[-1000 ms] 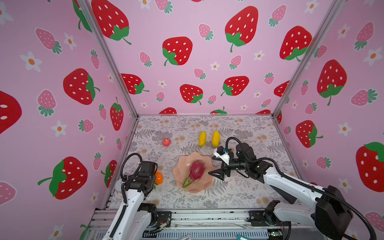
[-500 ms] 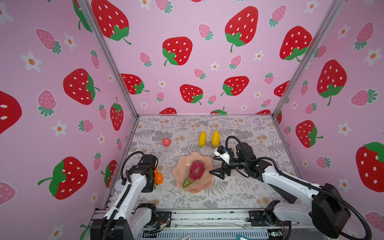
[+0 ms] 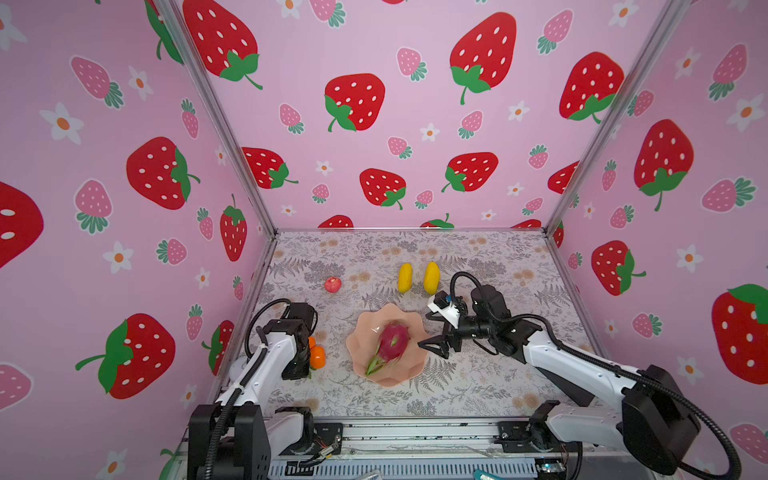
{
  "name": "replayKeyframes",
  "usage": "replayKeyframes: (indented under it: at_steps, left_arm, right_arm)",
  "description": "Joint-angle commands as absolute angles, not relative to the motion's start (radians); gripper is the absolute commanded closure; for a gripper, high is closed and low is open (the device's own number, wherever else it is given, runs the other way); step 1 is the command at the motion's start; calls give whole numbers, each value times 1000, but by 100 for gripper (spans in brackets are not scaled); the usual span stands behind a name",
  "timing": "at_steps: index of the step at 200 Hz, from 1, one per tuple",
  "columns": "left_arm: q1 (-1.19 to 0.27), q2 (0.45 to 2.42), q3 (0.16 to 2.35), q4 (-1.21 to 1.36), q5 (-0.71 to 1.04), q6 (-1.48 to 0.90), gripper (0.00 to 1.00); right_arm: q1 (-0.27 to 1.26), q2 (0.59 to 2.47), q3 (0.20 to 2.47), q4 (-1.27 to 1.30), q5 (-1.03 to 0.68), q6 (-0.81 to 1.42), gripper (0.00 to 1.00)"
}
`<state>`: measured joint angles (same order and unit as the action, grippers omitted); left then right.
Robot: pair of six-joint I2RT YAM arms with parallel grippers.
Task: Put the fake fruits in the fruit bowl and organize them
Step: 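Close the left gripper on the tangerines' stem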
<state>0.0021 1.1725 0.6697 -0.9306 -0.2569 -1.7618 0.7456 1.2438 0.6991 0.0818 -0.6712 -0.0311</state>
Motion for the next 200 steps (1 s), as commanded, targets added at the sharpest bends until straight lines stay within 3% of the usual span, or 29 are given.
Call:
replayKeyframes:
  at_steps: [1,200]
  left_arm:
    - [7,1217,713,-942,-283,-1818,56]
    - [4,1367,656,-769,-328,-1835,59]
  right_arm:
    - [741,1250,689,86,-687,-58,1]
    - [741,1294,709,51,-697,-66,1]
